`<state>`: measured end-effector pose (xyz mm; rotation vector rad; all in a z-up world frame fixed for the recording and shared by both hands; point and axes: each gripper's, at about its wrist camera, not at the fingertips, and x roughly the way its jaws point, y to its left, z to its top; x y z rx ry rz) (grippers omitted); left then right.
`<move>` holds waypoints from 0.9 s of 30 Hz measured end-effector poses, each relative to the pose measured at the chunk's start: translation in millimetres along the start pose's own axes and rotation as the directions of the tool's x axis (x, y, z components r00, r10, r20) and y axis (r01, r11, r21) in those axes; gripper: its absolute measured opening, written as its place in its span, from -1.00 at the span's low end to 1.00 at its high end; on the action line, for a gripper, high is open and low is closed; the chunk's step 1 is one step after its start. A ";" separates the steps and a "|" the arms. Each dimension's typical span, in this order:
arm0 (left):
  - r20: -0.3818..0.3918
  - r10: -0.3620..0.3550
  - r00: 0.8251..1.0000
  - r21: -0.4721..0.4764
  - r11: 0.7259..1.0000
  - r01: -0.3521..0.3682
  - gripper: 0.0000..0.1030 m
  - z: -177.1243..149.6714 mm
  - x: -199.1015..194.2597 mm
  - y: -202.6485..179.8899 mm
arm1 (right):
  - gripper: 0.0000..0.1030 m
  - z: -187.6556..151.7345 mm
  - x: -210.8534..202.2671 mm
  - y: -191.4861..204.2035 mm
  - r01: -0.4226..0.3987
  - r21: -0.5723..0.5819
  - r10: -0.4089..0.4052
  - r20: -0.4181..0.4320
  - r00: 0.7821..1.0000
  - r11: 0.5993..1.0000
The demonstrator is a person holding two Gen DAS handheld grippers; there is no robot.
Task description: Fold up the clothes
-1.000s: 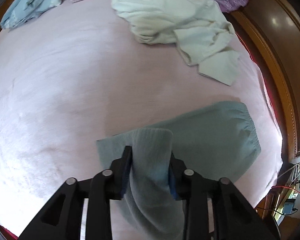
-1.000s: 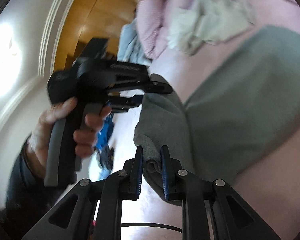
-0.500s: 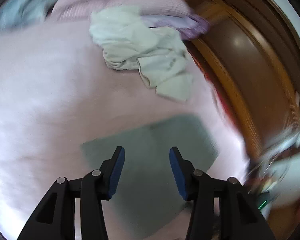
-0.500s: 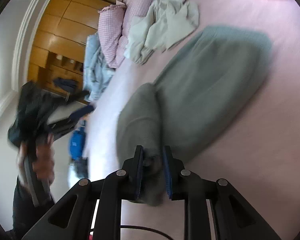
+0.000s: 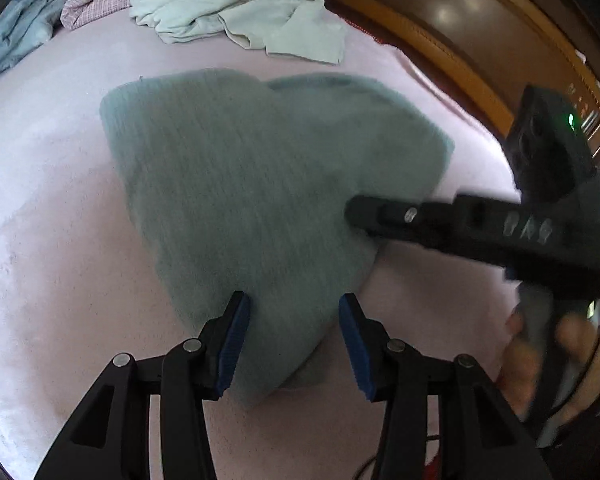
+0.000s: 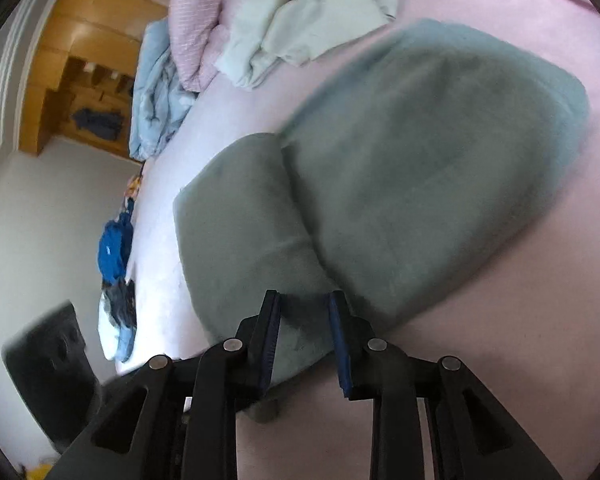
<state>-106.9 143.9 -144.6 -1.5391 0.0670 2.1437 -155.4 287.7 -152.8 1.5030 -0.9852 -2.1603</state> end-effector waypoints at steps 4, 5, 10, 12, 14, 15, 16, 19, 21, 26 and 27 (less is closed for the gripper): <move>0.102 -0.104 0.989 -0.016 0.994 0.106 -0.17 -7.7 -35.6 10.9 | -0.35 9.7 -35.1 19.1 -0.101 -0.069 0.106 0.076 0.991 0.993; 0.123 -0.103 0.987 -0.019 0.994 0.106 -0.17 -10.4 -40.9 14.1 | -0.31 16.9 -40.1 24.3 -0.130 -0.080 0.137 0.085 0.987 0.988; 0.115 -0.089 0.989 -0.050 0.994 0.095 -0.16 -19.0 -33.7 24.4 | -0.23 49.3 -9.1 56.2 -0.183 -0.144 0.184 -0.013 0.983 0.972; 0.103 -0.091 0.991 -0.061 0.993 0.097 -0.16 -21.3 -25.6 25.3 | -0.23 62.8 21.4 66.8 -0.168 -0.162 0.156 -0.084 0.984 0.972; 0.088 -0.091 0.992 -0.067 0.993 0.097 -0.16 -26.4 -16.1 21.6 | -0.24 75.9 47.0 67.1 -0.118 -0.171 0.098 -0.121 0.988 0.978; 0.083 -0.090 0.992 -0.061 0.994 0.095 -0.16 -27.3 -13.8 20.7 | -0.24 82.1 56.9 64.9 -0.087 -0.176 0.065 -0.127 0.990 0.980; 0.079 -0.089 0.993 -0.056 0.994 0.094 -0.15 -28.2 -11.4 19.9 | -0.25 87.9 66.9 61.6 -0.055 -0.180 0.031 -0.134 0.990 0.982; 0.079 -0.102 0.992 -0.046 0.993 0.106 -0.07 -29.2 -9.4 19.1 | -0.57 94.1 87.6 44.7 0.029 -0.177 -0.058 -0.163 0.985 0.984; 0.078 -0.123 0.989 -0.048 0.991 0.126 -0.02 -28.8 -9.1 20.4 | -0.69 96.3 89.4 42.2 0.049 -0.184 -0.081 -0.171 0.982 0.982; 0.126 -0.170 0.977 -0.084 0.980 0.181 -0.01 -31.2 -33.5 34.2 | -0.59 87.6 51.9 60.3 -0.023 -0.224 0.001 -0.096 0.995 0.974; 0.162 -0.174 0.971 -0.096 0.977 0.191 -0.01 -32.2 -44.2 40.6 | -0.58 77.9 36.4 64.8 -0.053 -0.249 0.036 -0.073 0.997 0.967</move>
